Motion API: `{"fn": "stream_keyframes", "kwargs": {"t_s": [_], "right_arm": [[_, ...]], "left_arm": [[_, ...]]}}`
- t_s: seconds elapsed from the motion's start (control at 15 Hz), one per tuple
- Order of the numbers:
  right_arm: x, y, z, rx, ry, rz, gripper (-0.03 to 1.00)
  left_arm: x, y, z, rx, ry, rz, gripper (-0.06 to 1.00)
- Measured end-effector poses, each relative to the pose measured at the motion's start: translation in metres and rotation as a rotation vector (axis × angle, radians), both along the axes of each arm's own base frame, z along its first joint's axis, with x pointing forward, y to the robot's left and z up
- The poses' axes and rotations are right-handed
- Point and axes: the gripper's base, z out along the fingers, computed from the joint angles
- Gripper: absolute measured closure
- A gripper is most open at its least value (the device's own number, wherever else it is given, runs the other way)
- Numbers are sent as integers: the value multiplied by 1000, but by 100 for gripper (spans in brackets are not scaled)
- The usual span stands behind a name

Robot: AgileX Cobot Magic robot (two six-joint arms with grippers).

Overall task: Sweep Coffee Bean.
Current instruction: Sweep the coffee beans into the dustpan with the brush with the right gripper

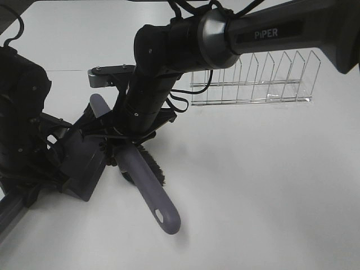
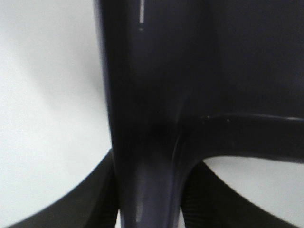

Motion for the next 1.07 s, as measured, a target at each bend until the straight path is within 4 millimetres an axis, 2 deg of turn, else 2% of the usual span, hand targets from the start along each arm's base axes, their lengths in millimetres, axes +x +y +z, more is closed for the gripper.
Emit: {"fn": "stream_keyframes", "kwargs": {"t_s": [0.4,0.67,1.07], "right_arm": [[5,10,2,174,27,-107,65],[13,7,3,220,35,-160,65],[31,6,26,281,18,-119,65]], "left_arm": [[0,0,0,-1,-1,12,61],[0,-1,0,-8,-9,24,61],[1,-3,-1,-25,-18,36,61]]}}
